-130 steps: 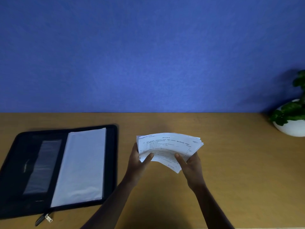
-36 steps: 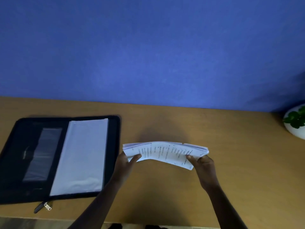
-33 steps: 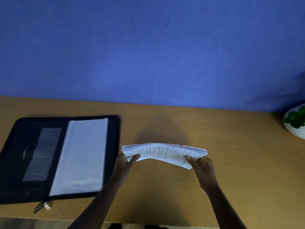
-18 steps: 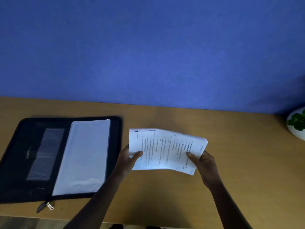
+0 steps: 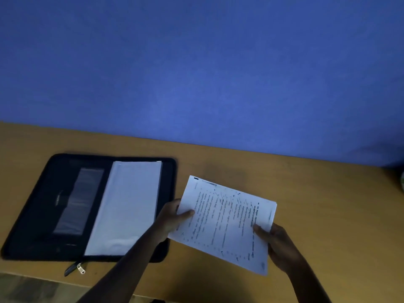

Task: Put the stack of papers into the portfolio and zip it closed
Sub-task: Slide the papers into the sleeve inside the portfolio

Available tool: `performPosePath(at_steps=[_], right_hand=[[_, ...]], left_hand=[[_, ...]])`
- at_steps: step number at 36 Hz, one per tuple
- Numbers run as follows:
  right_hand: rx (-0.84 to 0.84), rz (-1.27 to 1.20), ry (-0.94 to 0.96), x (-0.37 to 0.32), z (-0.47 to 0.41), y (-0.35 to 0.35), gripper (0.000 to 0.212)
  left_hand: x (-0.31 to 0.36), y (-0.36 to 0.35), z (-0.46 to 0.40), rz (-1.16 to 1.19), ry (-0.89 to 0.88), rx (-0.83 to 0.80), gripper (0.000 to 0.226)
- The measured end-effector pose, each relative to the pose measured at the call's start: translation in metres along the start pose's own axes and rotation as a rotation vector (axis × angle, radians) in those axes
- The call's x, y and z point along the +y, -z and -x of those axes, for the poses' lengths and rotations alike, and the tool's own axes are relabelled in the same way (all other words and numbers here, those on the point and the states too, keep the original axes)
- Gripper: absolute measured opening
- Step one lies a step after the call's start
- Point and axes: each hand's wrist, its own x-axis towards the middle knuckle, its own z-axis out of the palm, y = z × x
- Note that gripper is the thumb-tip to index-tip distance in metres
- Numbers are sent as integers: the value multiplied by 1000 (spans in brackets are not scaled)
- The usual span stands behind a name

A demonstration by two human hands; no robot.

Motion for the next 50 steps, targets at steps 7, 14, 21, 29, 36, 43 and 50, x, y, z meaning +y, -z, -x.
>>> performPosePath(at_steps=[7, 14, 21, 29, 36, 43, 50], right_hand=[[115, -105, -40, 6, 6, 13, 32], [224, -129, -76, 9, 13, 16, 42], [260, -100, -91, 12, 15, 9, 36], [264, -77, -88, 9, 10, -4, 37], [239, -52, -87, 6, -1, -23, 44], [176, 15, -59, 9, -14, -55, 34], [139, 61, -94, 9, -26, -90, 43]], left_hand=[[-17, 9, -6, -467, -270, 510, 19], [-34, 14, 2, -552, -86, 475, 54], [-40, 20, 2, -423, -37, 472, 12], [-48, 24, 18, -497, -80, 409, 5], [-88, 33, 72, -665, -94, 338, 13], [-135, 66, 143, -734, -72, 307, 25], [-183, 126, 194, -872, -47, 442, 23]])
